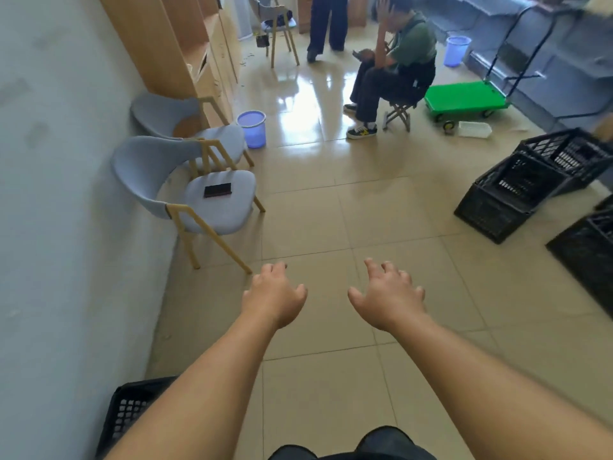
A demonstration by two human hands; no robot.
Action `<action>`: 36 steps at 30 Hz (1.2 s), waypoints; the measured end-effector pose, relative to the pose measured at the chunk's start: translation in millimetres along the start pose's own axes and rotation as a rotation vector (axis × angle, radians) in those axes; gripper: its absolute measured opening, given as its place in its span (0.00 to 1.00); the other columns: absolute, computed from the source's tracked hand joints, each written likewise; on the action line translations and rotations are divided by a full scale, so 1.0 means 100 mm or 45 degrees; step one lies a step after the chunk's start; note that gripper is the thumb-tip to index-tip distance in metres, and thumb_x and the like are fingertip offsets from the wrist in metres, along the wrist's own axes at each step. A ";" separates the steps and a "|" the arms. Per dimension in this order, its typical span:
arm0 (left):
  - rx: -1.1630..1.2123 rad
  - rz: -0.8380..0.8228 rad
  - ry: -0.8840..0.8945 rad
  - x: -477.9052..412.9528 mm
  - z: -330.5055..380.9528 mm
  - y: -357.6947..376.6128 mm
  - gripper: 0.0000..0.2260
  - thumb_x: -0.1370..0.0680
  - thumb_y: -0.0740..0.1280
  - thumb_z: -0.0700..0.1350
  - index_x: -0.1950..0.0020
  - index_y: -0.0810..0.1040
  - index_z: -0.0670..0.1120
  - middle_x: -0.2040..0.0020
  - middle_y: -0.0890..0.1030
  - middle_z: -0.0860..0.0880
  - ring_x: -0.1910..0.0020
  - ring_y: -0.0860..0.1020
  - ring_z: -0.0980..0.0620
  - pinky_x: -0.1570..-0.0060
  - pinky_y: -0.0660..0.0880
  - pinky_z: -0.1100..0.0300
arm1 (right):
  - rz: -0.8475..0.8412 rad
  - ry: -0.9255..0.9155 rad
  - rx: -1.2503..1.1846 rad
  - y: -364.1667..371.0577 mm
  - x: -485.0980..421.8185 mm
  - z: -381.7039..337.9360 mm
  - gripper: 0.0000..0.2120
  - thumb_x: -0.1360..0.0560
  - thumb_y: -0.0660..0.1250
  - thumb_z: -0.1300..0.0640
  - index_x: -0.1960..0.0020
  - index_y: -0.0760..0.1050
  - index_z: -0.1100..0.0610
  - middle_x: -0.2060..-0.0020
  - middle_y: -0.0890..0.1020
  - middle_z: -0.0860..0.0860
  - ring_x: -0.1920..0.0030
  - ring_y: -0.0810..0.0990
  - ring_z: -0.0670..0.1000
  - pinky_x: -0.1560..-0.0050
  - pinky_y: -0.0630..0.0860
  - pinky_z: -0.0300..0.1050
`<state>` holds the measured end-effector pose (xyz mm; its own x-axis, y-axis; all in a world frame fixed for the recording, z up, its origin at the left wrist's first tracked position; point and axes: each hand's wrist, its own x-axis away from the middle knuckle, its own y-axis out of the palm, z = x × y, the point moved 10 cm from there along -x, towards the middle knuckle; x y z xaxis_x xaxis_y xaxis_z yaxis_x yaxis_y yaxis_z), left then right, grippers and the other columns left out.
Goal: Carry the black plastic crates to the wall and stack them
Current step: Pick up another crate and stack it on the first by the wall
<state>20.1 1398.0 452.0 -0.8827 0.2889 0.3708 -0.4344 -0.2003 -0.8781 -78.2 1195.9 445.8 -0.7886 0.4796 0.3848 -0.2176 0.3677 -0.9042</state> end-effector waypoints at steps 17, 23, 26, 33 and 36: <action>-0.278 -0.193 0.493 -0.85 3.57 1.00 0.31 0.20 0.61 0.60 0.20 0.61 0.50 0.23 0.66 0.48 0.26 0.66 0.44 0.33 0.70 0.44 | 0.067 0.566 -0.212 -0.84 -0.53 3.27 0.36 0.23 0.55 0.36 0.19 0.50 0.46 0.22 0.60 0.54 0.26 0.61 0.59 0.33 0.63 0.65; -0.336 -0.268 0.723 -1.49 4.64 1.26 0.31 0.21 0.60 0.59 0.20 0.61 0.49 0.23 0.66 0.48 0.27 0.68 0.45 0.35 0.71 0.44 | 0.094 0.820 -0.233 -1.19 -1.00 4.10 0.33 0.22 0.54 0.38 0.20 0.52 0.46 0.24 0.63 0.53 0.28 0.63 0.60 0.36 0.65 0.64; -0.366 -0.315 0.827 -1.80 5.20 1.30 0.31 0.21 0.60 0.59 0.20 0.60 0.49 0.23 0.65 0.49 0.27 0.68 0.45 0.35 0.71 0.44 | 0.103 0.994 -0.345 -1.35 -1.17 4.46 0.32 0.22 0.55 0.38 0.21 0.52 0.45 0.25 0.63 0.54 0.29 0.64 0.60 0.36 0.65 0.63; -0.546 -0.384 1.130 -2.13 6.52 1.61 0.31 0.21 0.59 0.60 0.21 0.60 0.50 0.24 0.66 0.49 0.29 0.68 0.44 0.38 0.71 0.45 | 0.144 1.236 -0.490 -1.56 -1.44 5.11 0.31 0.23 0.55 0.38 0.22 0.55 0.45 0.26 0.65 0.53 0.30 0.65 0.60 0.37 0.65 0.63; -0.622 -0.406 1.241 -2.15 7.04 1.82 0.30 0.21 0.59 0.60 0.21 0.60 0.50 0.24 0.66 0.48 0.28 0.68 0.44 0.38 0.70 0.44 | 0.187 1.337 -0.538 -1.62 -1.41 5.52 0.31 0.23 0.55 0.38 0.22 0.55 0.45 0.26 0.65 0.52 0.30 0.65 0.60 0.37 0.65 0.64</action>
<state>4.8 640.0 425.0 -0.1357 0.9094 0.3931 -0.3093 0.3380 -0.8889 -249.1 628.2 435.6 0.1237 0.8965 0.4254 0.2044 0.3965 -0.8950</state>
